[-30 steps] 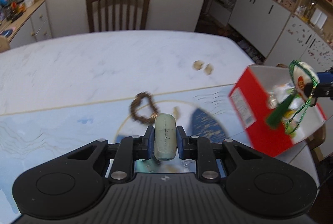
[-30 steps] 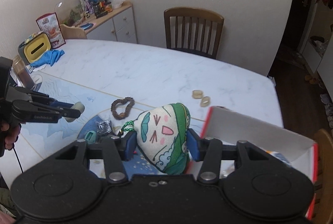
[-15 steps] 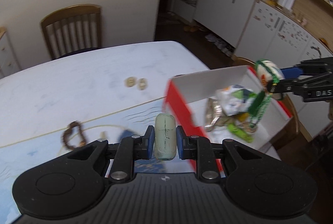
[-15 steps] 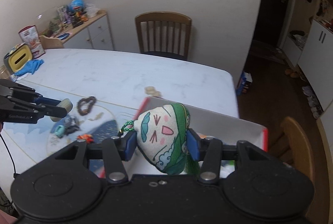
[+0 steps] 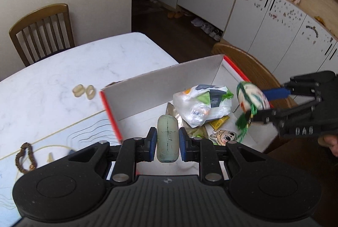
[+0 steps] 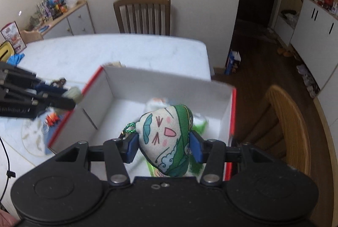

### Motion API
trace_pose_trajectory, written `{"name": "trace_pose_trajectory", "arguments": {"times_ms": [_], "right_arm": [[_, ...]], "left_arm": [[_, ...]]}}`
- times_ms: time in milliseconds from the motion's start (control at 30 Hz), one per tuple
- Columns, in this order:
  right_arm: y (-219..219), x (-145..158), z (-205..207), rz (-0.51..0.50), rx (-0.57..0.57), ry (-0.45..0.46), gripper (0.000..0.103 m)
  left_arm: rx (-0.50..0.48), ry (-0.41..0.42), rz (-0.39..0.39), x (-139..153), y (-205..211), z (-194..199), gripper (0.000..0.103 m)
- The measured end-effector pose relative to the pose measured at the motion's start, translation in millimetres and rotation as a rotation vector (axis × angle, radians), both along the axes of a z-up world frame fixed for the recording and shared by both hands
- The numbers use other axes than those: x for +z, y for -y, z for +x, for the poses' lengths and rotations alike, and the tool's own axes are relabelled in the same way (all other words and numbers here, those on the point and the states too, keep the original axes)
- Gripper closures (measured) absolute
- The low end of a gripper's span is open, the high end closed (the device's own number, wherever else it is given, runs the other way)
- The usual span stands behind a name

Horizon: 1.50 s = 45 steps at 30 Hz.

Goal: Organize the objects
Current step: 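Carry the soap bar and plush doll with both grippers into the red box, then open both grippers to release the soap bar and plush doll in the box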

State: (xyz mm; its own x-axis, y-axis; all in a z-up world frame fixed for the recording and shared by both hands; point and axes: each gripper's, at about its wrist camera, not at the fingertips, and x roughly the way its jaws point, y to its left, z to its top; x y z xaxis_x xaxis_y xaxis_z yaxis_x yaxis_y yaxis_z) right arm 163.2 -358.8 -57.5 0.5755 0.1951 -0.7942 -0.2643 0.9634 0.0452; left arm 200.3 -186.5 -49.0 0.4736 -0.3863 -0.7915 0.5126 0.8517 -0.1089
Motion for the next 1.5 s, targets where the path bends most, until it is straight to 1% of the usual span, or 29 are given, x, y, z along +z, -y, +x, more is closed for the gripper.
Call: {"name": "trace_pose_trajectory", "arguments": {"times_ms": [100,233,400,567,767,1000,1100,1167,1367,1467,1500], "right_arm": [[-1.5,-14.1,2.3,-0.024,0.020,-0.030,0.054],[-4.4,-25.3,3.1,-0.069,0.061,-0.040,0.054],[-0.1,-39.0,10.5,-0.084,0.060,-0.073,0.054],[1.7,-52.0,17.9,-0.081,0.060,-0.097,0.054],[-2.4,-61.8,20.6,-0.114,0.093,-0.100,0.054],[-3.1,-65.5,21.1,-0.119,0.111,-0.103,0.052],[-2.6,-65.0,22.0,-0.112,0.121,-0.107,0.049],[-1.2,-64.1,20.6,-0.106,0.123,-0.104,0.042],[3.5,-56.5,16.1,-0.094,0.133,-0.089,0.038],[6.4,-52.3,14.5,-0.092,0.130,-0.084,0.037],[7.0,-51.0,13.6,-0.090,0.129,-0.082,0.037]], "left_arm": [[-0.005,-0.012,0.031,-13.0,15.5,8.1,0.081],[-0.014,-0.033,0.075,-32.1,34.5,18.5,0.081],[-0.032,-0.101,0.111,-59.0,50.9,26.8,0.081],[-0.056,-0.129,0.142,-74.1,65.5,26.0,0.081],[-0.067,-0.174,0.171,-89.5,79.0,28.1,0.081],[-0.060,-0.208,0.194,-97.5,81.6,32.0,0.081],[-0.054,-0.222,0.204,-101.7,81.9,32.4,0.081],[-0.048,-0.222,0.208,-102.2,80.4,31.4,0.081],[-0.039,-0.224,0.190,-98.3,74.6,28.5,0.081],[-0.029,-0.226,0.183,-95.8,72.6,28.5,0.077],[-0.024,-0.223,0.180,-94.4,70.6,27.6,0.073]]}}
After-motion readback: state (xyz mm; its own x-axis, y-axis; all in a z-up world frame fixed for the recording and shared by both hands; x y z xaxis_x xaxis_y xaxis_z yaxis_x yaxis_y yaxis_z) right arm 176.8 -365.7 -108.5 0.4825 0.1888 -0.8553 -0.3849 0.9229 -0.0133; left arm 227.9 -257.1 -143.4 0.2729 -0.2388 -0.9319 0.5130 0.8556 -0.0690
